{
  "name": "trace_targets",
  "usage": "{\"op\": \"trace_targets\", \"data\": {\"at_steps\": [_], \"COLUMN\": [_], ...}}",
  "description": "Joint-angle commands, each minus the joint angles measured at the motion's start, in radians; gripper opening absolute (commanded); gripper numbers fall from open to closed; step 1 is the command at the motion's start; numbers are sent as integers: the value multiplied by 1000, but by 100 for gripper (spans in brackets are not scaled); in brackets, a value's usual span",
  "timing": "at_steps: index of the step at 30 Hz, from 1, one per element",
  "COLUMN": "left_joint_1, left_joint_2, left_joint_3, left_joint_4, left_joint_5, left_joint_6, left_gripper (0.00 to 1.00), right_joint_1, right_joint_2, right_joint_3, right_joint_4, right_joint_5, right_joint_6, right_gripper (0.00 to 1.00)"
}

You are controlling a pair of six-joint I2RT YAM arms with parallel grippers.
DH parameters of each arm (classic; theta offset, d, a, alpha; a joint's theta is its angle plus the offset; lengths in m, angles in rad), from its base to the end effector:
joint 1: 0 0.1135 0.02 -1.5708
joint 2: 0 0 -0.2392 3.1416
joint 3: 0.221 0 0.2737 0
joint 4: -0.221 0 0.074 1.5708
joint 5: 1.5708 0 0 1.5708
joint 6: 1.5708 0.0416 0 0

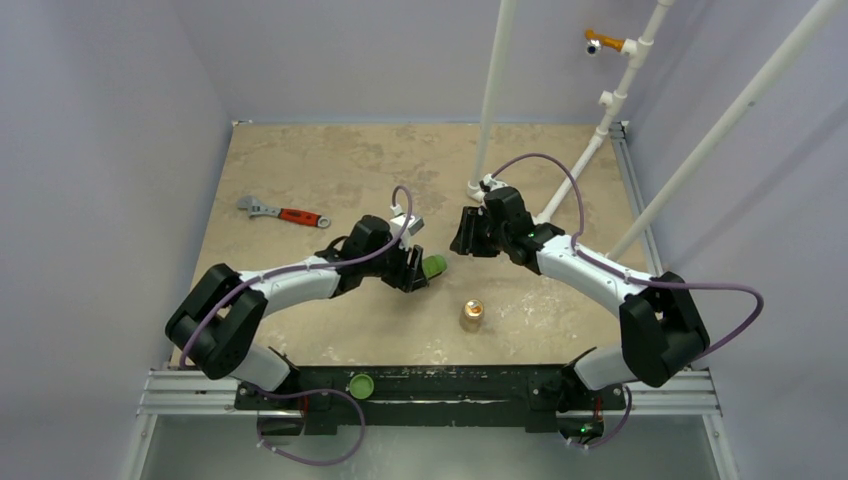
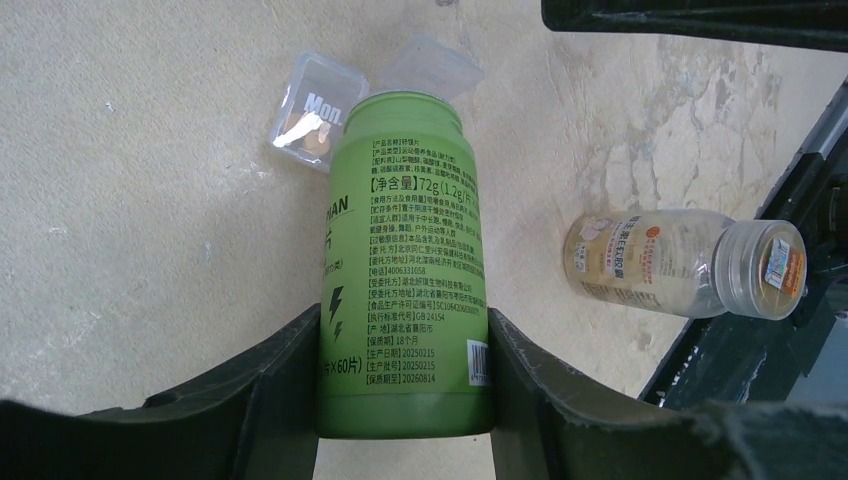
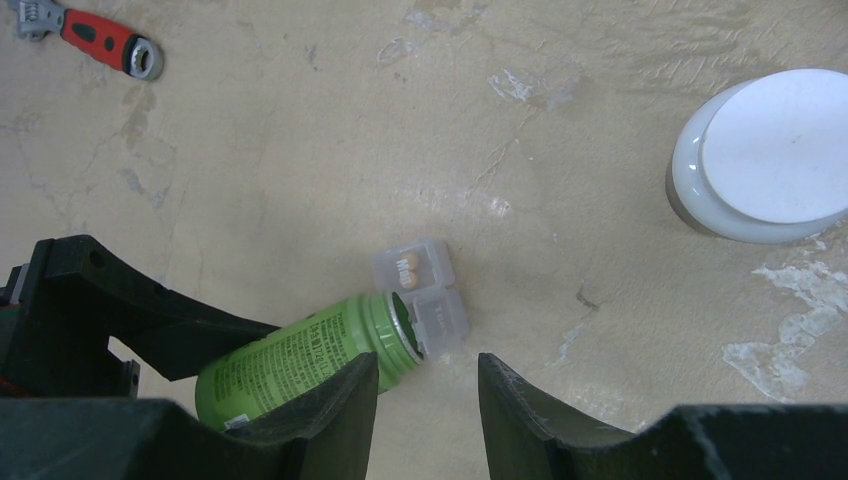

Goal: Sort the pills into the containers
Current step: Pour the pill into the pill container.

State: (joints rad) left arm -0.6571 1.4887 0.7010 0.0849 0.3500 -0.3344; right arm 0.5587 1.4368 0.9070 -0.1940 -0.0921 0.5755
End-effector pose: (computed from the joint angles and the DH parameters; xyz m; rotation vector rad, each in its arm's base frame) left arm 0.2427 -0.2053 0.1319 0.5760 2.3222 -0.8966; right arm 0.2823 0.1810 0.1909 -0.0295 2.3896 0.6714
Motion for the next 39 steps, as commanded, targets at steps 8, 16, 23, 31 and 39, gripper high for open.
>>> {"op": "trace_targets", "data": {"at_steps": [8,16,23,31,39], "left_joint_1": [30,42,54,64,69], "left_joint_2": [12,14,17,24,33], "left_joint_3": [61,83,96,108,112], "left_joint_4": [-4,-37,-58,-77,-76], "left_joint_5": [56,82,96,117,136], "left_joint_6": [-44,-53,-64,-78,-89], "left_gripper": [0,0,0,0,0], "right_joint_1": [-3,-2,-3,-2,-2], "right_joint_2": [-19,-16,-16,-16,-22], "right_joint_3": [2,8,8,8,5], "right_joint_4": [26,24,21,21,19], "right_joint_5": [14,16,18,21,22], "right_joint_6": [-8,-6,-6,-3,-2], "right_gripper": [41,41,41,41,41]}}
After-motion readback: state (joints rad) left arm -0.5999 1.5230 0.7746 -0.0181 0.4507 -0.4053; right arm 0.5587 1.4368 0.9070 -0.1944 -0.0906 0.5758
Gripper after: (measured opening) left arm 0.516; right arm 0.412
